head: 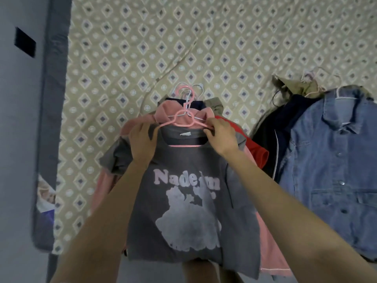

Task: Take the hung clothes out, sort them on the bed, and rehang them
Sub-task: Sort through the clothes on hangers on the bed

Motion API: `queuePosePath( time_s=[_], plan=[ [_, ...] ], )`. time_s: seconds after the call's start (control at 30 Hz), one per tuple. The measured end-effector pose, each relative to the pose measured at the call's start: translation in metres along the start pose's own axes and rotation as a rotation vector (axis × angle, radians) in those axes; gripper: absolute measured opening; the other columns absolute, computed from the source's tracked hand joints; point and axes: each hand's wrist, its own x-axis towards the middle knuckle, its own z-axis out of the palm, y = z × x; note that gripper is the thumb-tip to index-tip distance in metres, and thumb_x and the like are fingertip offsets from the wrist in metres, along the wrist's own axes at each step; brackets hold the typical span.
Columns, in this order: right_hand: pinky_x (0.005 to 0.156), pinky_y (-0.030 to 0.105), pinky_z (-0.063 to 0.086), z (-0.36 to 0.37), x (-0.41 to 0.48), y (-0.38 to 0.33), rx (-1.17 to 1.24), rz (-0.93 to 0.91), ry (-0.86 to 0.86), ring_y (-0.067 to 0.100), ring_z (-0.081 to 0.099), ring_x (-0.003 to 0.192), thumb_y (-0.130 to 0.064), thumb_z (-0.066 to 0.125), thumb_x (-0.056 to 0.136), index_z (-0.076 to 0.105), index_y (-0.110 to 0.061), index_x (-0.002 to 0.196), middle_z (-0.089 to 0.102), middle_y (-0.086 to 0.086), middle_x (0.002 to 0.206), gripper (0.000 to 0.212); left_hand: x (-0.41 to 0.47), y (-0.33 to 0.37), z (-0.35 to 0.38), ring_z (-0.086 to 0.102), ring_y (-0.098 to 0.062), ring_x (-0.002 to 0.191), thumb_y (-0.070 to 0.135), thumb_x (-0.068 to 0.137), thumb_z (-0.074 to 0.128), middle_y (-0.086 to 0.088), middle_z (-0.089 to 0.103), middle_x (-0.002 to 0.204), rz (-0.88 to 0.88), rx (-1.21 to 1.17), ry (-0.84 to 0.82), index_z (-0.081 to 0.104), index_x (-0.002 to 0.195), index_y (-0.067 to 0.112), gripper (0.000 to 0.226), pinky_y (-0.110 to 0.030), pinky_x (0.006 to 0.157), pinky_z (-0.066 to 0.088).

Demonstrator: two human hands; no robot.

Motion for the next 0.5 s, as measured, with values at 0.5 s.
queuePosePath(
  time_s=[0.5],
  plan=[
    [0.121, 0.049, 0.004, -0.095, -0.099, 0.029, -0.082, -0.011, 0.080, 0.032, 0.006, 0.150, -0.044, 0.047, 0.100, 0.013, -0.028, 0.156, 0.012, 0.009, 0.163, 0.068, -0.067, 0.144, -0.039, 0.031, -0.032, 0.141, 0.040, 0.092, 0.046, -0.017, 0.043, 0.150, 0.308, 0.205, -0.051, 0.047, 0.145, 0.018, 0.057, -0.061, 0.113, 0.029]
  ],
)
